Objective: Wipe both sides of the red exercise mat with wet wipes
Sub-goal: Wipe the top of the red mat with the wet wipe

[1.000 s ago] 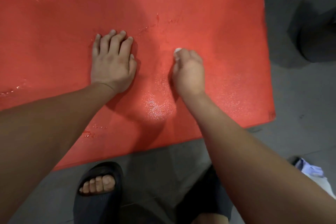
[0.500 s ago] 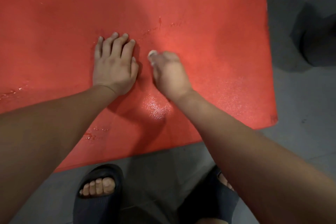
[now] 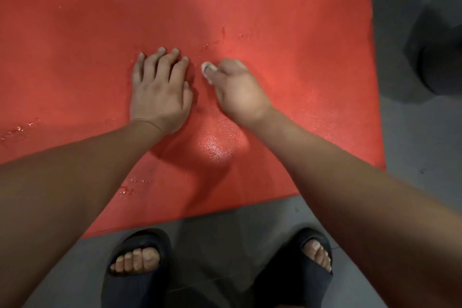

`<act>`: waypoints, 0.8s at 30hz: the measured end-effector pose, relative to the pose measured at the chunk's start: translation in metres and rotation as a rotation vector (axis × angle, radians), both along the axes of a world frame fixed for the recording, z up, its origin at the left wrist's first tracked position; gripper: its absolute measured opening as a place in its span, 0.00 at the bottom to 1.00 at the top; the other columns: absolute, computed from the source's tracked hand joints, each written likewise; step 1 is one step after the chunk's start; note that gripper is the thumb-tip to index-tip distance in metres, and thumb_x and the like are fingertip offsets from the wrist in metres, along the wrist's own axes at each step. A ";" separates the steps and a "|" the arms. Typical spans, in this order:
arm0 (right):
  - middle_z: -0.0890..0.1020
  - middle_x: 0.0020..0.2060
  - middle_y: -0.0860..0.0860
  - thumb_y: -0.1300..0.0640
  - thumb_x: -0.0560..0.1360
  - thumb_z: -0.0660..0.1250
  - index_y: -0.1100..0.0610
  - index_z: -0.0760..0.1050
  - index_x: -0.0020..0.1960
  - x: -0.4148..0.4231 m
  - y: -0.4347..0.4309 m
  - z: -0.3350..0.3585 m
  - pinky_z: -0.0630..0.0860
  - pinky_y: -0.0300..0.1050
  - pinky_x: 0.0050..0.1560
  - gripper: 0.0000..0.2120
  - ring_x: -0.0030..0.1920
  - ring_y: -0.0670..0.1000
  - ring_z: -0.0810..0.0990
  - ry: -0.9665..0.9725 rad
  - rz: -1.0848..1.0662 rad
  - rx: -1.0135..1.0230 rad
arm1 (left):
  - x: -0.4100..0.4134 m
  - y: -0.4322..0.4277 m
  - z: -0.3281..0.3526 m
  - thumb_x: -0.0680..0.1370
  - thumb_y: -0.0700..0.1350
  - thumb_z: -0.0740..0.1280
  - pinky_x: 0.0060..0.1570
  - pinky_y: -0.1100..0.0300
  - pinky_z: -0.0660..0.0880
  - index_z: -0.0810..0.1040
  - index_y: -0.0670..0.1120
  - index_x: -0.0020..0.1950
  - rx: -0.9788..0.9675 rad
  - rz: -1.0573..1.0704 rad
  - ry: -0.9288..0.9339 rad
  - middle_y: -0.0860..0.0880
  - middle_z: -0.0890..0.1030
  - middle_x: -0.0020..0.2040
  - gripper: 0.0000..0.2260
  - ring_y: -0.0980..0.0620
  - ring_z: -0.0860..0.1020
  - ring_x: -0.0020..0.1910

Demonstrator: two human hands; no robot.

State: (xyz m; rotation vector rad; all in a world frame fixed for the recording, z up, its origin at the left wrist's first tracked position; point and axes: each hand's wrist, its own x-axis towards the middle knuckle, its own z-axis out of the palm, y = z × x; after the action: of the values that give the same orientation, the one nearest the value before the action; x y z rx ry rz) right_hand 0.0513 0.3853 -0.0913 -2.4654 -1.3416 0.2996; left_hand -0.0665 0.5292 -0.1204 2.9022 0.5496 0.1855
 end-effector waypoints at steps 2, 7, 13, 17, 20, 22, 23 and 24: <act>0.77 0.41 0.60 0.58 0.81 0.58 0.58 0.79 0.54 0.031 -0.015 -0.003 0.68 0.52 0.42 0.11 0.43 0.62 0.76 -0.129 -0.174 -0.010 | 0.000 0.000 0.000 0.80 0.51 0.58 0.78 0.41 0.52 0.71 0.46 0.74 -0.010 -0.001 0.002 0.45 0.70 0.75 0.23 0.41 0.63 0.76; 0.76 0.39 0.61 0.61 0.77 0.58 0.60 0.79 0.48 0.055 -0.034 0.002 0.68 0.52 0.42 0.10 0.40 0.63 0.76 -0.129 -0.612 0.023 | 0.000 0.000 0.001 0.80 0.50 0.58 0.78 0.41 0.51 0.70 0.46 0.74 -0.012 -0.004 0.005 0.46 0.70 0.75 0.23 0.41 0.63 0.76; 0.77 0.42 0.58 0.64 0.78 0.60 0.62 0.77 0.64 -0.039 -0.033 -0.004 0.73 0.53 0.45 0.16 0.43 0.61 0.74 0.036 -0.042 0.062 | -0.001 0.000 0.001 0.79 0.50 0.59 0.77 0.41 0.52 0.71 0.46 0.74 -0.005 -0.007 -0.007 0.45 0.70 0.75 0.23 0.41 0.63 0.76; 0.77 0.43 0.57 0.63 0.79 0.63 0.59 0.77 0.66 -0.024 -0.064 -0.008 0.75 0.55 0.44 0.16 0.42 0.60 0.73 -0.006 -0.047 0.063 | -0.001 -0.001 0.001 0.80 0.50 0.58 0.78 0.42 0.51 0.70 0.46 0.74 -0.010 -0.001 0.001 0.45 0.70 0.75 0.23 0.41 0.63 0.76; 0.77 0.45 0.56 0.67 0.76 0.64 0.61 0.75 0.67 -0.036 -0.070 -0.007 0.74 0.56 0.46 0.19 0.44 0.60 0.73 0.026 -0.081 0.009 | 0.000 -0.001 0.002 0.80 0.50 0.58 0.77 0.41 0.53 0.71 0.46 0.74 -0.014 0.000 -0.009 0.45 0.70 0.75 0.23 0.41 0.64 0.76; 0.76 0.47 0.56 0.68 0.74 0.63 0.62 0.72 0.67 -0.063 -0.076 -0.005 0.74 0.57 0.49 0.21 0.47 0.59 0.73 0.068 0.065 -0.009 | 0.000 -0.002 0.002 0.80 0.50 0.59 0.77 0.40 0.54 0.71 0.46 0.73 -0.009 0.000 -0.012 0.45 0.70 0.74 0.22 0.41 0.64 0.76; 0.76 0.49 0.56 0.67 0.75 0.62 0.62 0.71 0.67 -0.076 -0.083 -0.002 0.74 0.57 0.51 0.21 0.48 0.59 0.73 0.083 0.148 -0.017 | 0.000 -0.001 0.001 0.80 0.50 0.59 0.77 0.40 0.54 0.71 0.46 0.73 -0.009 -0.001 -0.012 0.45 0.70 0.74 0.22 0.41 0.64 0.76; 0.76 0.50 0.56 0.66 0.77 0.60 0.62 0.71 0.68 -0.088 -0.093 0.001 0.74 0.56 0.52 0.19 0.49 0.59 0.73 0.085 0.228 -0.024 | 0.000 -0.001 0.001 0.79 0.50 0.59 0.77 0.40 0.54 0.71 0.46 0.73 -0.009 -0.002 -0.012 0.45 0.70 0.74 0.22 0.40 0.64 0.76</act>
State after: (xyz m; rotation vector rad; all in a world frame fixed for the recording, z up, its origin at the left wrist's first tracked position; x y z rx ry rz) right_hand -0.0367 0.2927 -0.0901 -2.2917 -1.5922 0.4705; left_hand -0.0662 0.5277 -0.1194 2.8912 0.5441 0.1995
